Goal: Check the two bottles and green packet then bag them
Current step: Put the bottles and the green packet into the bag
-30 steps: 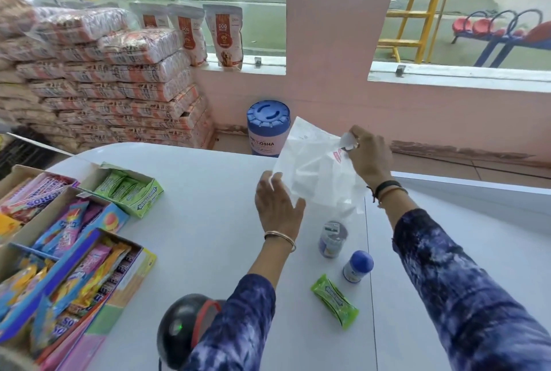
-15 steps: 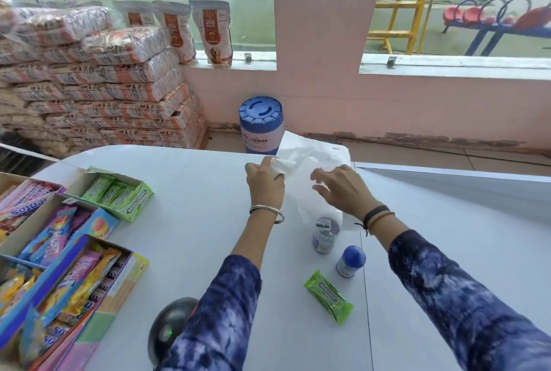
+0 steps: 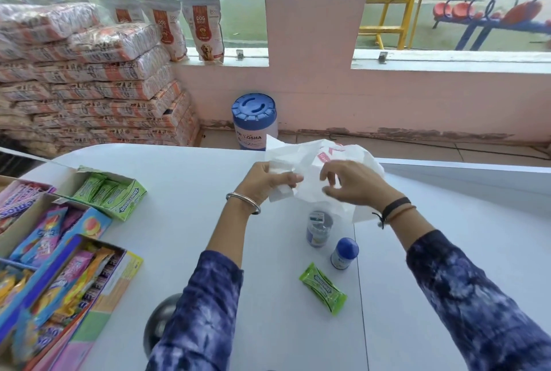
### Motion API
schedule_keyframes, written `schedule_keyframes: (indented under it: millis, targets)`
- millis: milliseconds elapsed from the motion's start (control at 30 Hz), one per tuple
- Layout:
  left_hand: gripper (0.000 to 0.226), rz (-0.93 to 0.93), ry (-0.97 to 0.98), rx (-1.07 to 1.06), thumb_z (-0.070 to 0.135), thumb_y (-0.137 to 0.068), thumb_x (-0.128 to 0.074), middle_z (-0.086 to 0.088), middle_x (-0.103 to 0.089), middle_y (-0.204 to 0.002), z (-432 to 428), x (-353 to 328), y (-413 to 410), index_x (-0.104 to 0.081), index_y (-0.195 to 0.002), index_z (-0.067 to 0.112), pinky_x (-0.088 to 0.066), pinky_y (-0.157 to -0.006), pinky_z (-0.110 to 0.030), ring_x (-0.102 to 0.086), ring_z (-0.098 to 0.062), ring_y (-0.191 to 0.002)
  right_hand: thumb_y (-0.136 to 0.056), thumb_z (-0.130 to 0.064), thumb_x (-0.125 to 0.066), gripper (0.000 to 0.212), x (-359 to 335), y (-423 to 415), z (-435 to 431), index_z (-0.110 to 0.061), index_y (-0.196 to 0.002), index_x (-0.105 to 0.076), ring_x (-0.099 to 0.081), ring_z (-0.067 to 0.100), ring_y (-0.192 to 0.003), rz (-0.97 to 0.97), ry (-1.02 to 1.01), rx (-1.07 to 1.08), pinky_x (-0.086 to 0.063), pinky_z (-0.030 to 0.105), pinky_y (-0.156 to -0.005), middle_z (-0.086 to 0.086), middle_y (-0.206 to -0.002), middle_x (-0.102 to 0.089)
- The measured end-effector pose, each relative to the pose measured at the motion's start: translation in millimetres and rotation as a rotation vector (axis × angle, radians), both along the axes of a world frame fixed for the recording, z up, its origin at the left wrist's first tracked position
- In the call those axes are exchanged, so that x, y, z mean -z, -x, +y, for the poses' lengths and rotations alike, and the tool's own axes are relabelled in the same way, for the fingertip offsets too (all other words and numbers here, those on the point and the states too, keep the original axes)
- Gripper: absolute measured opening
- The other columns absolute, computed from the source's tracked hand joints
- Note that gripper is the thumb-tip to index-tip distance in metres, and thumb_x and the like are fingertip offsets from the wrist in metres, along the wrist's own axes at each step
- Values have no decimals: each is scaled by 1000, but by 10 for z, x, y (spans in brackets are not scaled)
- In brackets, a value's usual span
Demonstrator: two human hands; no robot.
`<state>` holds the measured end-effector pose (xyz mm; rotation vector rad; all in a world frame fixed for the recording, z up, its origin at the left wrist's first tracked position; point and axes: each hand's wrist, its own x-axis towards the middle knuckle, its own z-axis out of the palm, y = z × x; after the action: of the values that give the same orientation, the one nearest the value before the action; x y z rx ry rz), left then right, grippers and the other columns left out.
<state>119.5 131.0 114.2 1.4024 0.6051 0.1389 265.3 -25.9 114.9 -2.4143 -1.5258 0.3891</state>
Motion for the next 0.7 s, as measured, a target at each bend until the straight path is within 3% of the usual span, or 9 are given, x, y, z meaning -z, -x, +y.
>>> schedule_keyframes:
  millis: [67,133,300,500,700]
  targets:
    - [13,-138,147,-56,3,-73,-71,-2,-74,-71,-54,14,18,-69,-85,8,-54,-82,-33,-65,-18,-71,-74,-56,-64,43,-77,238,-129,-24,-102,-56,-56,19,-84,93,117,-45,-45,33,-69,-5,-94,-61]
    - [18,-206,228,-116,-1,-78,-65,-3,-75,-74,-94,41,41,-67,-94,8,-58,-74,-26,-67,-16,-68,-67,-64,-65,60,-18,407,-201,-26,-113,-51,-56,18,-91,16,225,-74,-42,32,-68,-5,-104,-57]
    - [10,-131,201,-189,17,-85,-62,-2,-74,-65,-186,95,98,-68,-87,9,-55,-57,-23,-63,-16,-57,-75,-42,-66,53,164,538,-214,-22,-121,-48,-59,26,-96,-29,181,-22,-47,35,-71,4,-116,-61]
    - [12,-207,379,-206,11,-88,-56,-7,-77,-79,-218,196,166,-66,-91,4,-60,-69,-26,-73,-20,-73,-68,-44,-70,64,223,668,-254,-21,-122,-43,-57,29,-81,-30,137,39,-43,33,-64,4,-112,-51]
    - [13,-241,369,-231,11,-89,-55,-6,-77,-80,-201,234,205,-65,-92,5,-59,-67,-24,-73,-21,-76,-71,-20,-68,65,227,770,-251,-13,-127,-34,-58,37,-72,32,52,122,-52,43,-63,14,-117,-37]
